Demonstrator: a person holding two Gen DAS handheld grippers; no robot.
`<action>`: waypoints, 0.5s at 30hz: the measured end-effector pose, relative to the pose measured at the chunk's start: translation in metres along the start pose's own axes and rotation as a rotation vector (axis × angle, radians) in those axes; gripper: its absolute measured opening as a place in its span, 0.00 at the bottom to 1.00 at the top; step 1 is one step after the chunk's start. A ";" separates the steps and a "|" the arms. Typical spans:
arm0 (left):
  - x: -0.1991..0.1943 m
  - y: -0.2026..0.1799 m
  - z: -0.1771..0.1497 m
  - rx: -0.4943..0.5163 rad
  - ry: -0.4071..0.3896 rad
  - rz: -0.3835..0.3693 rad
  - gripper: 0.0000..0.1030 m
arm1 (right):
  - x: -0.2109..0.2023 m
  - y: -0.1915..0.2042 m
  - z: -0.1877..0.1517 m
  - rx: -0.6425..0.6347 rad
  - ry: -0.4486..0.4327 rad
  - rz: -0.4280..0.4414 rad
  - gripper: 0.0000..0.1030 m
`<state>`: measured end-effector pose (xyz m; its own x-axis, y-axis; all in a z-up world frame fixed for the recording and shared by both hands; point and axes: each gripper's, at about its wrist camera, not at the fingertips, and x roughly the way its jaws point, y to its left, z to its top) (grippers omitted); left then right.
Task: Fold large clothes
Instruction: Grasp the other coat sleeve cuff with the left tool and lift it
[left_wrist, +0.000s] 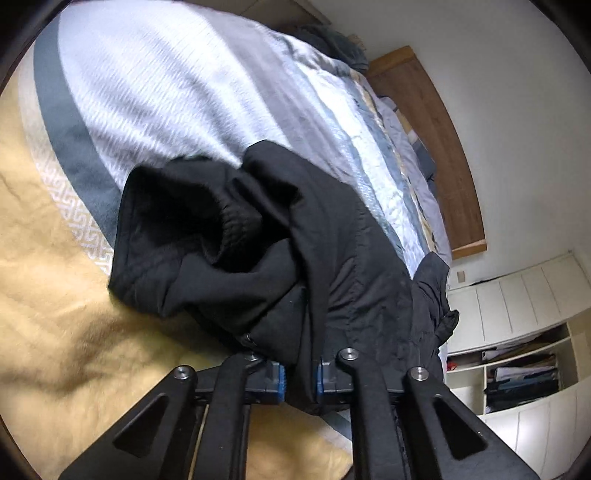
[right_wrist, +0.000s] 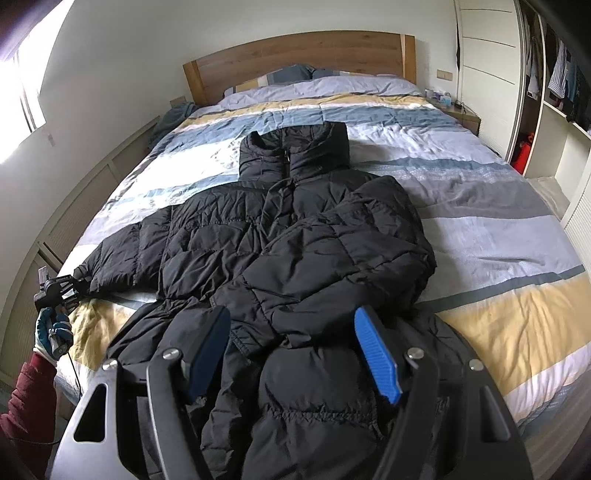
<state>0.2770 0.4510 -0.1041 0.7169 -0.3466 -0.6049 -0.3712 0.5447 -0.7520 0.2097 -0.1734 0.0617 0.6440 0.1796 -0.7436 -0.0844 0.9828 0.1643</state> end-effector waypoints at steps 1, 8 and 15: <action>-0.004 -0.007 -0.001 0.023 -0.003 0.009 0.09 | -0.002 0.000 -0.001 0.003 -0.005 0.004 0.67; -0.026 -0.063 -0.004 0.186 -0.027 0.054 0.08 | -0.021 -0.006 -0.007 0.016 -0.053 0.035 0.67; -0.046 -0.124 -0.028 0.335 -0.051 0.083 0.08 | -0.038 -0.023 -0.017 0.042 -0.089 0.057 0.67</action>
<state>0.2737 0.3779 0.0092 0.7238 -0.2569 -0.6404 -0.2213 0.7926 -0.5681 0.1744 -0.2021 0.0749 0.7040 0.2287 -0.6723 -0.0923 0.9681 0.2327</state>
